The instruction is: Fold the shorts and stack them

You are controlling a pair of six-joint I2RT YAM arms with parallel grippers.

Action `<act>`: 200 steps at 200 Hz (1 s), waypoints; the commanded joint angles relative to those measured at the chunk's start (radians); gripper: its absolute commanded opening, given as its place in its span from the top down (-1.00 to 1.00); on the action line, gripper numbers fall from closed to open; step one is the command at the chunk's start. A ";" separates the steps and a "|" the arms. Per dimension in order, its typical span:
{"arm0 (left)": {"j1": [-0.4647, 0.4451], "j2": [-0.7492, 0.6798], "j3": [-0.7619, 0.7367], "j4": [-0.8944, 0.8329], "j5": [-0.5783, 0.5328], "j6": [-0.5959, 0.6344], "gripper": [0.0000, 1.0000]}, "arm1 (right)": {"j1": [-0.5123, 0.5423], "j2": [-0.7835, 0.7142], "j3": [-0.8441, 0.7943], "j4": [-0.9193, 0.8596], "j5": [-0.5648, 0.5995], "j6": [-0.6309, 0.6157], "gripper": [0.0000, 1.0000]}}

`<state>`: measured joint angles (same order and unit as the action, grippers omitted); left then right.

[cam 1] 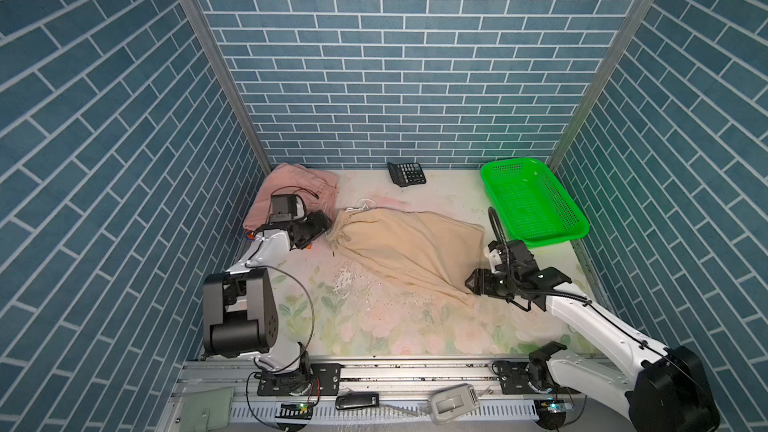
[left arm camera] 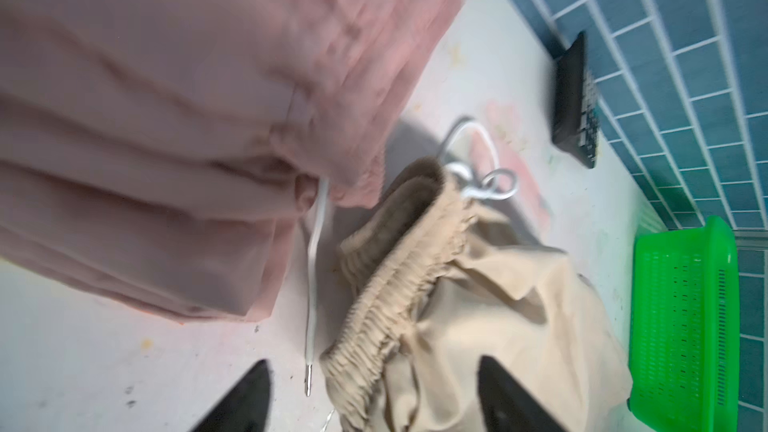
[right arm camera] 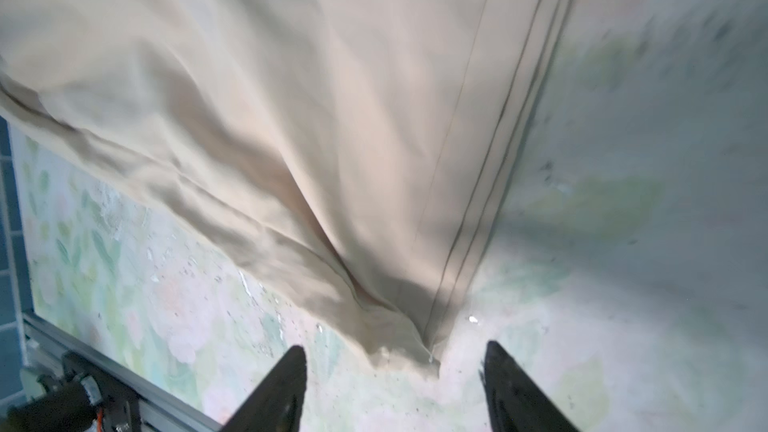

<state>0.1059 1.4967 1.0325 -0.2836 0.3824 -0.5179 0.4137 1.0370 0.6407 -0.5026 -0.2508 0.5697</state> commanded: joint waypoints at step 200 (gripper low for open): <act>-0.387 0.084 -0.367 0.325 0.061 -0.251 -0.99 | -0.223 0.732 0.385 0.171 0.091 -0.165 1.00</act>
<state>-0.2043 1.6058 0.7456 0.0372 0.4530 -0.6788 0.2173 1.7393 0.9428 -0.2268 -0.2646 0.4904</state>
